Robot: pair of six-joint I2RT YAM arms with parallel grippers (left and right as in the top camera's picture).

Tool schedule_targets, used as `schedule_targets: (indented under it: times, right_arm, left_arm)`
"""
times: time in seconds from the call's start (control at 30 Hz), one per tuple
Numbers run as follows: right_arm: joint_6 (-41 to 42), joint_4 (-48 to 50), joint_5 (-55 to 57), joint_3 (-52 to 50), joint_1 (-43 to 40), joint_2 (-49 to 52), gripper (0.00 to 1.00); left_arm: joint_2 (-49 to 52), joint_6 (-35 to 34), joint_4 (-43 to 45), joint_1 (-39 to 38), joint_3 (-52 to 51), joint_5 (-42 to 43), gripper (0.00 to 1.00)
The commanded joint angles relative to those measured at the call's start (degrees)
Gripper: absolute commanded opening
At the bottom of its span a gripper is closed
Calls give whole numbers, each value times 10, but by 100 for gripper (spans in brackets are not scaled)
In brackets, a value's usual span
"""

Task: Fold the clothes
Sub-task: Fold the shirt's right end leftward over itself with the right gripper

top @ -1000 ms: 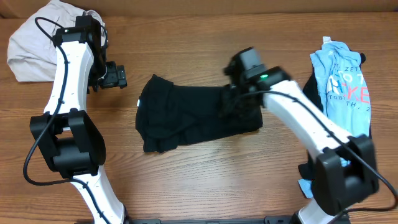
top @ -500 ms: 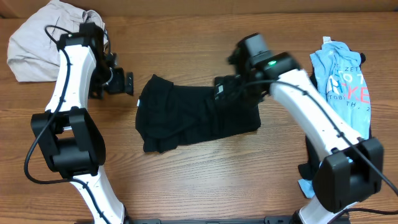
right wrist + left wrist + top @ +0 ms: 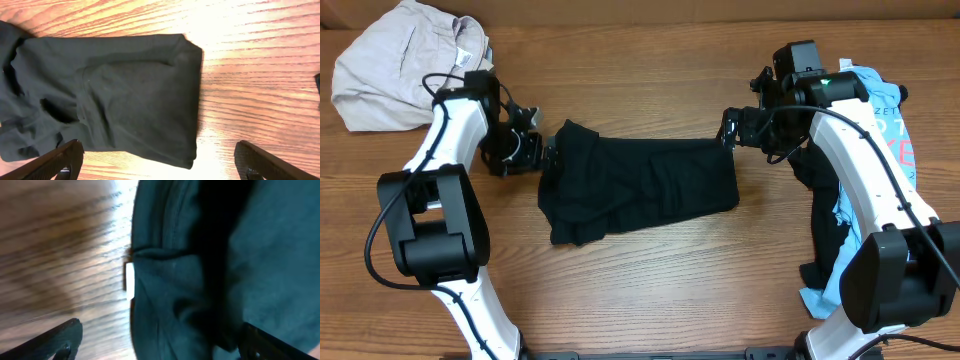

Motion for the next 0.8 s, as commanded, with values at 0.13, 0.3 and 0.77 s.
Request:
schedule_targets:
  times: [0.13,0.3,0.77]
  right_arm:
    - [-11,7,-1,4,-2,-18,100]
    - [-11,7,-3,4,0,-18,95]
    - [-9,10,-25,-23,18,-16,56]
  left_arm:
    - [-11,15,57,-27,-65,30,100]
    - [-11,10,103,-52,-92,30,80]
    - [-11,-59,128,-82,-88,15,4]
